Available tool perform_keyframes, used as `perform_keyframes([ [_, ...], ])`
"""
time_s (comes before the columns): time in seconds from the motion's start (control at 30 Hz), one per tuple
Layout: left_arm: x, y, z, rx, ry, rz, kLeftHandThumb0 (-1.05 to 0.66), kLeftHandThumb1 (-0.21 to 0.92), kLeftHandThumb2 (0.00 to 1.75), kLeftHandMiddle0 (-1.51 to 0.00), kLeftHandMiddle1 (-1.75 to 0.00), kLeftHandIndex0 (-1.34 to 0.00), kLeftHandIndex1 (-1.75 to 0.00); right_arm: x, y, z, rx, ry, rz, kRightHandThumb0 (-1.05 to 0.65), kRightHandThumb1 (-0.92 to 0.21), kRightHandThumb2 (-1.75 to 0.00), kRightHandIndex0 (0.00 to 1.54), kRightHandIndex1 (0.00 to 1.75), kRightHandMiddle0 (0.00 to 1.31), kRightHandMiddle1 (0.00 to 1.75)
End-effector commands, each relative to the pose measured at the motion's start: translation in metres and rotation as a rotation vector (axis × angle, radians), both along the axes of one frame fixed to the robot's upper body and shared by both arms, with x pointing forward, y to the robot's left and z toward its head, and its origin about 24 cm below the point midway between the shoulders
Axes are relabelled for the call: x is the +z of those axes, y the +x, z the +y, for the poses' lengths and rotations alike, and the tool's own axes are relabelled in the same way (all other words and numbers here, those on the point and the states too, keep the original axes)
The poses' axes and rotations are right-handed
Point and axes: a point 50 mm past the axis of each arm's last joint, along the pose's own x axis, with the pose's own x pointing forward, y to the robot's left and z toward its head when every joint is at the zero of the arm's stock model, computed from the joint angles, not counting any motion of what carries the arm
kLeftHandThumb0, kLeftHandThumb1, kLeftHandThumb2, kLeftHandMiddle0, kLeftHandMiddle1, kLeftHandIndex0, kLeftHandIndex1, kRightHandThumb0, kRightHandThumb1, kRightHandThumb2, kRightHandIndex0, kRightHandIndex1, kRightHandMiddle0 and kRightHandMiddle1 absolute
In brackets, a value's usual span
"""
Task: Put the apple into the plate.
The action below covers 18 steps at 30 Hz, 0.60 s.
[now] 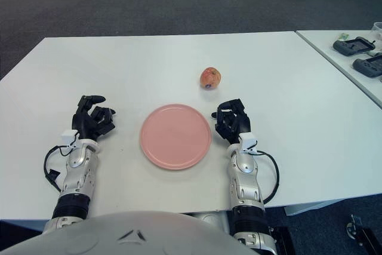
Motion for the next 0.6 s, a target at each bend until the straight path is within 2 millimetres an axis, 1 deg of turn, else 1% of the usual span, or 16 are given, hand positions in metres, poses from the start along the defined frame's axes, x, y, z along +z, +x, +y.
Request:
perform_keyframes([
  [0.0,-0.013,-0.007,-0.002,0.001,-0.02,0.072,-0.01,0.4,1.21,-0.57,-1.65,-0.37,-1.75,0.005,0.002,-0.002,-0.011,-0.016,-0.014,-0.36,-0.83,-0.65,0.47,1.22,0.24,1.75],
  [0.2,-0.013,-0.007,-0.002,-0.003,-0.006,0.078,-0.01,0.39,1.23,-0.55,-1.69,-0.36,-1.75,0.005,0.002,-0.005,-0.016,-0.043,-0.018,-0.36,-0.83,-0.65,0.47,1.22,0.24,1.75],
  [0.3,-0.013,-0.006,-0.002,-0.005,0.003,0.078,-0.01,0.41,1.22,-0.53,-1.72,-0.34,-1.75,0.006,0.003,-0.009,-0.019,-0.07,-0.023,-0.35,-0.85,-0.62,0.47,1.22,0.23,1.75],
  [0.4,-0.013,-0.006,-0.003,-0.002,0.002,0.076,-0.01,0.41,1.22,-0.52,-1.74,-0.33,-1.75,0.008,0.006,-0.015,-0.031,-0.094,-0.024,-0.35,-0.88,-0.59,0.47,1.21,0.22,1.75],
  [0.57,-0.012,-0.007,-0.004,0.002,-0.008,0.076,-0.01,0.38,1.27,-0.55,-1.75,-0.35,-1.75,0.016,0.013,-0.028,-0.052,-0.11,-0.039,-0.35,-0.91,-0.54,0.46,1.2,0.2,1.75],
])
